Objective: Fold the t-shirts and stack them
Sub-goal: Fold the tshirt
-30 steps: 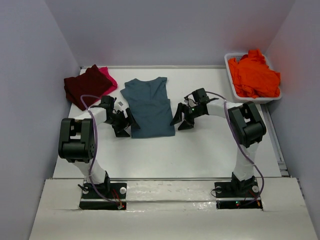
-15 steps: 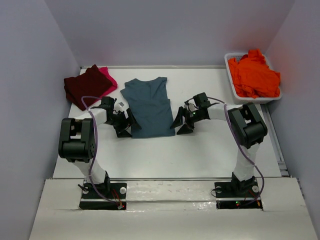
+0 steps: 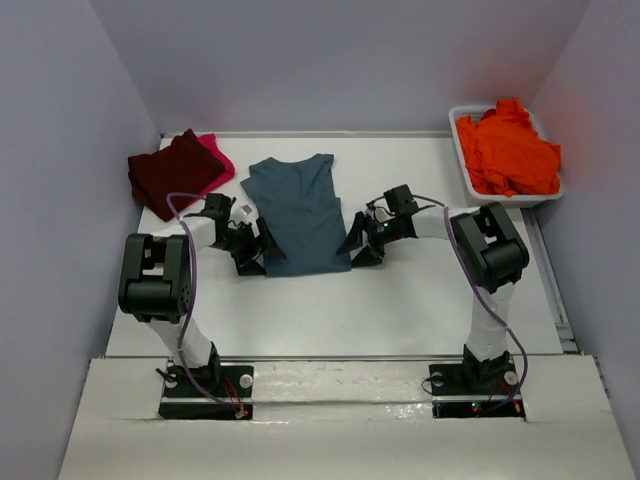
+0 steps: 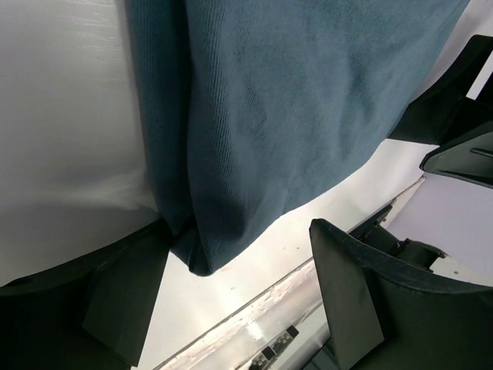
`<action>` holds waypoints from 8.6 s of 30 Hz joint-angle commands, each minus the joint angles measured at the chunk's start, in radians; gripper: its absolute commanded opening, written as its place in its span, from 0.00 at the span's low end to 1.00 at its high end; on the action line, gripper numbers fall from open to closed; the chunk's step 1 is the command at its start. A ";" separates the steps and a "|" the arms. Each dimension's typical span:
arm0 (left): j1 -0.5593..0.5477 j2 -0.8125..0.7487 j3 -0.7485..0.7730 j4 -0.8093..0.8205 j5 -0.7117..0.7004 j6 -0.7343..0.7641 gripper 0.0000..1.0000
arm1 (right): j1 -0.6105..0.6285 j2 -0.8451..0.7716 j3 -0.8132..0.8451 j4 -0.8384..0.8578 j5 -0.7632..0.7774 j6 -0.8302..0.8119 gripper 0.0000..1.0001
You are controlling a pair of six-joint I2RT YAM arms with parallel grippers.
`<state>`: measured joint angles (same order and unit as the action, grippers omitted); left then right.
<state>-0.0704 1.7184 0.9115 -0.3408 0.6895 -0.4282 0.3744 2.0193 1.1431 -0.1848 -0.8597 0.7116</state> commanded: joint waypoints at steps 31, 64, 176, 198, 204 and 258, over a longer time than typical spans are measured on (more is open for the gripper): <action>-0.043 0.049 -0.098 0.036 -0.097 0.019 0.06 | 0.046 0.030 -0.094 0.085 0.056 0.029 0.24; -0.474 -0.784 -0.234 -0.334 -0.291 -0.319 0.06 | 0.126 -0.699 -0.178 -0.553 0.148 -0.115 0.07; -0.551 -0.336 0.251 -0.261 -0.185 -0.394 0.06 | 0.063 0.013 0.776 -0.713 0.283 -0.227 0.07; -0.273 -0.128 0.168 -0.043 -0.114 -0.426 0.06 | 0.054 0.240 0.934 -0.654 0.274 -0.205 0.07; -0.229 -0.062 0.188 -0.046 -0.159 -0.377 0.06 | 0.054 0.272 0.954 -0.639 0.271 -0.202 0.07; -0.111 0.018 0.621 -0.322 -0.485 -0.116 0.89 | 0.044 0.171 1.042 -0.660 0.306 -0.202 0.92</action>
<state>-0.1814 1.8565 1.4921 -0.5755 0.2333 -0.5961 0.4244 2.3043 2.2223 -0.8433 -0.5064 0.4942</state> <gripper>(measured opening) 0.894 0.957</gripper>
